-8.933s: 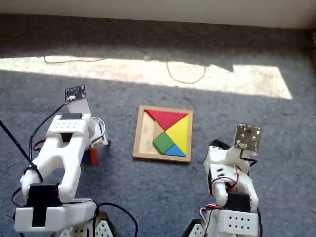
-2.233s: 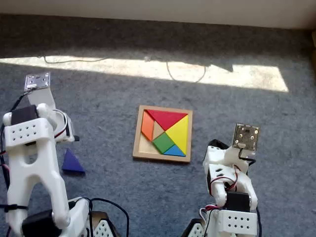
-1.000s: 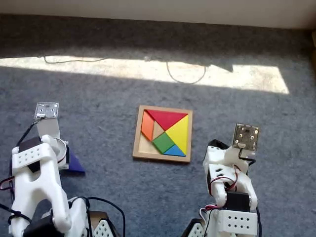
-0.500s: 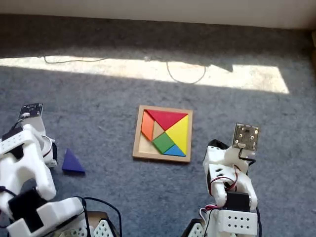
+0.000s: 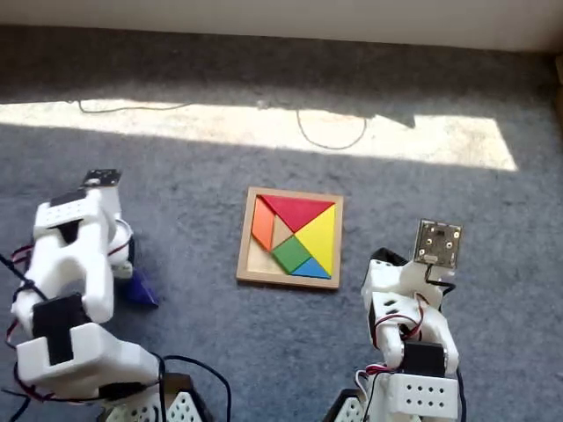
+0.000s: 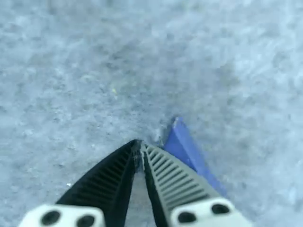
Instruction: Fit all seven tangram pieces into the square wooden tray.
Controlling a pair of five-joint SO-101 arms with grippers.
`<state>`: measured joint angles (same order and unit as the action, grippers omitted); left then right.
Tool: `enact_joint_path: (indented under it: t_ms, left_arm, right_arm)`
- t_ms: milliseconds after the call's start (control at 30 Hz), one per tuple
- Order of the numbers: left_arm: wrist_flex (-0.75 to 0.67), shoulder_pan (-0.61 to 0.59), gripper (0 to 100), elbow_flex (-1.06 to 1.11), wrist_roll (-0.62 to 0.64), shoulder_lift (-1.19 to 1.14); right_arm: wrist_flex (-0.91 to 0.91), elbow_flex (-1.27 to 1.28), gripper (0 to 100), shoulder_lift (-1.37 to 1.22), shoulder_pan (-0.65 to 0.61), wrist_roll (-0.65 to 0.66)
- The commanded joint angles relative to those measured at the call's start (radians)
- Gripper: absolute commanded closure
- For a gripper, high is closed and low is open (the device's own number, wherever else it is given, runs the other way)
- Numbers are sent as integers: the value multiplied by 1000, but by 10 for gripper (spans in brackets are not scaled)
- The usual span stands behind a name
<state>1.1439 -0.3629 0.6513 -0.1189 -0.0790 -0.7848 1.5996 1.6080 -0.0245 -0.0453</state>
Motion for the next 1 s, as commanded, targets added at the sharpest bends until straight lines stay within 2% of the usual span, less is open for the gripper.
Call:
enact_joint_path:
  t_ms: [0, 100, 233, 367, 567, 767, 967]
  left_arm:
    - [28, 249, 985, -50, 130, 1]
    - [106, 328, 986, -120, 195, 2]
    - [244, 346, 986, -254, 236, 4]
    - [345, 323, 986, -340, 233, 12]
    - [402, 234, 986, -300, 227, 186]
    - [379, 142, 983, -58, 126, 390]
    - [169, 70, 982, 150, 20, 377]
  right_arm:
    - [25, -50, 985, 19, -10, -3]
    - [25, -50, 985, 19, -10, -3]
    - [25, -50, 985, 19, -10, -3]
    - [25, -50, 985, 19, -10, -3]
    - [25, -50, 985, 19, -10, -3]
    - [25, -50, 985, 19, -12, -3]
    - [25, -50, 985, 19, -12, -3]
